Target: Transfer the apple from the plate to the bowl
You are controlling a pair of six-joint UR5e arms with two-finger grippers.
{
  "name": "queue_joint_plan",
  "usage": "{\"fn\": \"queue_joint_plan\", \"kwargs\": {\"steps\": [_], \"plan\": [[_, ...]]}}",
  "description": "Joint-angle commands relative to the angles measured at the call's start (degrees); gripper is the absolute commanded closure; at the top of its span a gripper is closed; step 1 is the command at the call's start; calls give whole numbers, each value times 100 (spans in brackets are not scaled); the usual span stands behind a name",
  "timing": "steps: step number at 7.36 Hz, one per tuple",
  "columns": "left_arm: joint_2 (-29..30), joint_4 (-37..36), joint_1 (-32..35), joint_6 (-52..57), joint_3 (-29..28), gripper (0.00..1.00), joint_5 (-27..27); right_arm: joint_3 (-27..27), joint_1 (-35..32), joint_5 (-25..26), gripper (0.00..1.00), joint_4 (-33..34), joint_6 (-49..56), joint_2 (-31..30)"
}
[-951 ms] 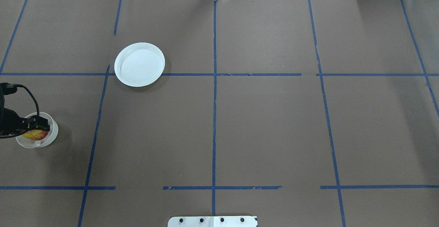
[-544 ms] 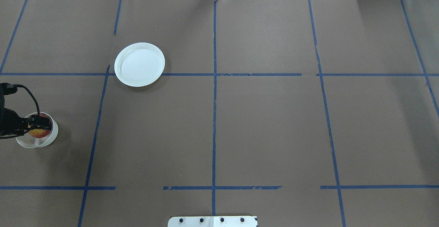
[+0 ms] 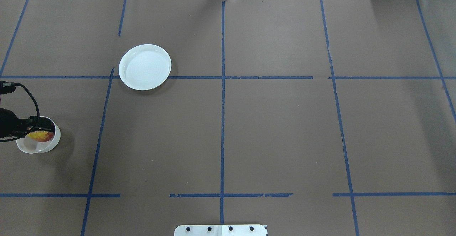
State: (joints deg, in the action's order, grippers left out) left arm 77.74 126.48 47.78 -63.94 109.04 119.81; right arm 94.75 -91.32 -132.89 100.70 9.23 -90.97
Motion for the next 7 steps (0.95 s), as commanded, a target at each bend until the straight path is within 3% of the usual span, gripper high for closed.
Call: {"fn": "queue_joint_plan", "kwargs": {"steps": [1,4,6,7], "plan": [[118,-1119,571,1010,590,0,306,0,0,0,0,2,0,0],[1678,-3358,1573,3178,531,0,280,0,0,0,0,2,0,0],[1903,-3665,2075,4786,321,0,271,0,0,0,0,2,0,0],[1920,-3569,2608,5673,-124,0,340,0,0,0,0,2,0,0]]}}
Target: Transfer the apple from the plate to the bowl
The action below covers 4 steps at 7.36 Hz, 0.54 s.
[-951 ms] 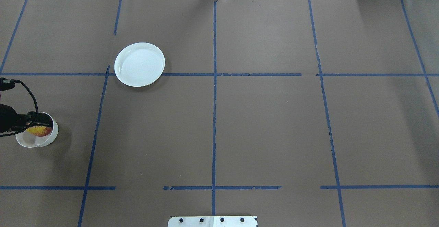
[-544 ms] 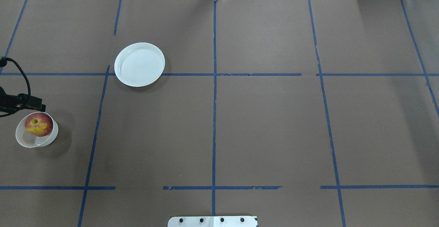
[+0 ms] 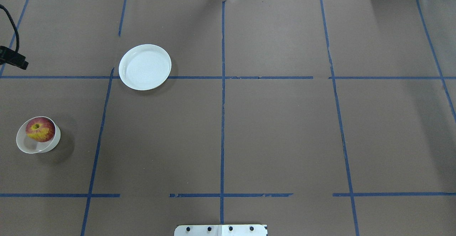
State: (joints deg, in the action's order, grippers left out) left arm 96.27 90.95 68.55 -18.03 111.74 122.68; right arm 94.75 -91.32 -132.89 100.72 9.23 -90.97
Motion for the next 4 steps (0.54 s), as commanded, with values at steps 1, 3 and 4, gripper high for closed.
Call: {"fn": "queue_joint_plan", "kwargs": {"steps": [1,3,4], "plan": [[50,2,1093,1901,-869,0,463,0,0,0,0,0,0,0],[41,-50,1711,2094,-1765,0,1125,0,0,0,0,0,0,0],[-141,-77,1888,2059,-1822,0,1118,0,0,0,0,0,0,0]]}}
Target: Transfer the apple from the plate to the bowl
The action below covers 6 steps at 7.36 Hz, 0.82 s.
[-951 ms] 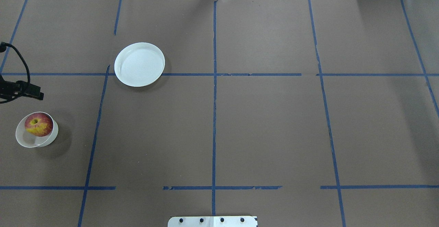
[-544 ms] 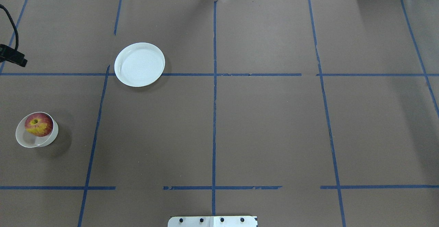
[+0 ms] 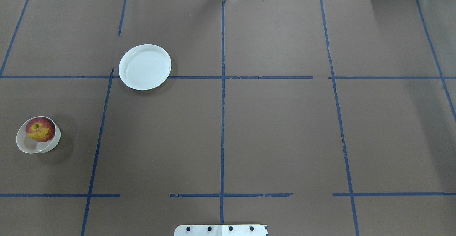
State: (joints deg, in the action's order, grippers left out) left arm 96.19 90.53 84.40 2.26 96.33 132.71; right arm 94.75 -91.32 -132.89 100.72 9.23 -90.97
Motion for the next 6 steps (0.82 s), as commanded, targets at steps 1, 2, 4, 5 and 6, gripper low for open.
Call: {"fn": "queue_joint_plan", "kwargs": {"steps": [1,2,4,5,6], "plan": [[-293,-53,601,29,-412,0,106,0,0,0,0,0,0,0],[-529,-53,726,21,-396,0,106,0,0,0,0,0,0,0],[-926,-27,867,38,-369,0,106,0,0,0,0,0,0,0],[-988,-27,868,38,-361,0,80,0,0,0,0,0,0,0],[-1023,-27,868,38,-369,0,71,0,0,0,0,0,0,0]]}}
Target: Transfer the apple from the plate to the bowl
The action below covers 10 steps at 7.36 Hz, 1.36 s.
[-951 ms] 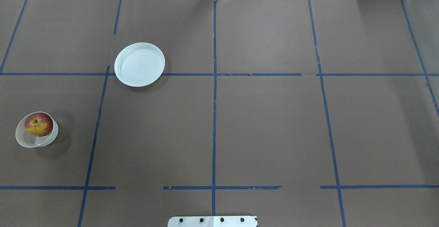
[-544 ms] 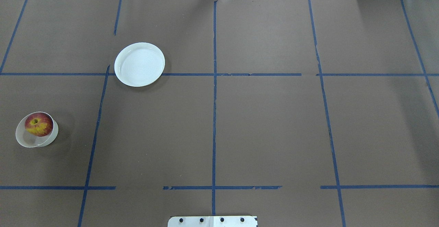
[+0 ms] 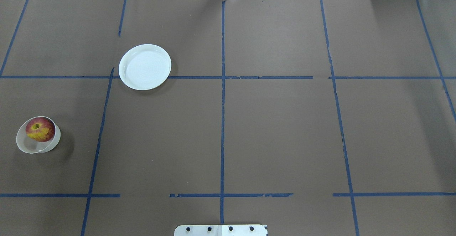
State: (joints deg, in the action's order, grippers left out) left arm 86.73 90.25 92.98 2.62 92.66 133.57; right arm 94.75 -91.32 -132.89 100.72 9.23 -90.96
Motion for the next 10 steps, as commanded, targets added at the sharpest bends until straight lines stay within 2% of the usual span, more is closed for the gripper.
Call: {"fn": "queue_joint_plan", "kwargs": {"steps": [1,10], "plan": [[-86,19,10,1,6,0,-15,0,0,0,0,0,0,0],[-24,55,-8,63,85,0,29,0,0,0,0,0,0,0]]}}
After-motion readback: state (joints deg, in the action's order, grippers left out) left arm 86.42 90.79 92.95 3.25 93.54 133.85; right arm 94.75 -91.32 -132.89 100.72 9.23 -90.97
